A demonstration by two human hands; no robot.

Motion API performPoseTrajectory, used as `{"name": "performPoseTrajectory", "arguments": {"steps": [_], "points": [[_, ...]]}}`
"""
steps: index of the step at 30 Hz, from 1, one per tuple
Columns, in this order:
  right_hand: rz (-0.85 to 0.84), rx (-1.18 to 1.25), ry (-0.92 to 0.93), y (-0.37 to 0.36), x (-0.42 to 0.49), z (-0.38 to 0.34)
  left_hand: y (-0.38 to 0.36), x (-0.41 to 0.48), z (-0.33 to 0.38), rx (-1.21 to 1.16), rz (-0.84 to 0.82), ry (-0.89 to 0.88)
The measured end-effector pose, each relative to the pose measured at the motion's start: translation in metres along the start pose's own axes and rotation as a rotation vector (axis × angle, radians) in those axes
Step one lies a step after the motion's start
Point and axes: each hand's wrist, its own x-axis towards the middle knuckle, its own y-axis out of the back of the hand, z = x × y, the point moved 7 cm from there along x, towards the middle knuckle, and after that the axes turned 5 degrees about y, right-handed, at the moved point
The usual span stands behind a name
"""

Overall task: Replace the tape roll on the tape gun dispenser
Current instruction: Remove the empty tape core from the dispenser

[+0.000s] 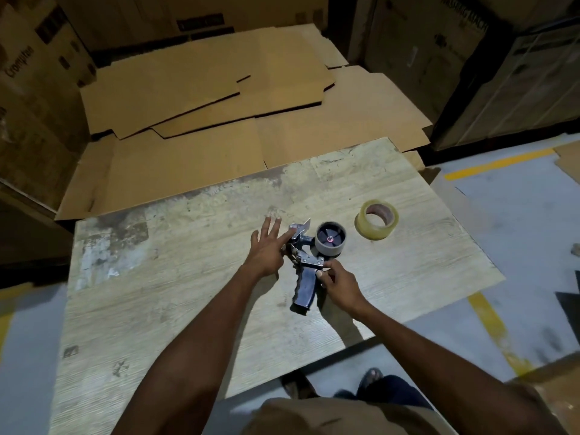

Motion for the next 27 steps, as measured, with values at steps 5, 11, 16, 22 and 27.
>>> {"name": "performPoseTrajectory", "arguments": {"steps": [5,11,16,22,27], "points": [[0.081,-0.088,0.115,0.02,0.004,-0.006,0.013,-0.004,0.003,-0.077,0.0,-0.02],[0.292,-0.306,0.319,0.078,0.011,-0.018,0.012,-0.03,-0.002,-0.226,0.138,0.042],[0.004,-0.604,0.337,0.086,0.046,-0.036,-0.009,-0.05,0.003,-0.446,0.173,0.148],[-0.228,-0.609,0.26,0.065,0.075,-0.044,-0.021,-0.052,0.006,-0.401,0.15,0.143],[-0.11,-0.511,0.226,0.071,0.059,-0.039,-0.012,-0.042,0.002,-0.318,0.132,0.142]]}}
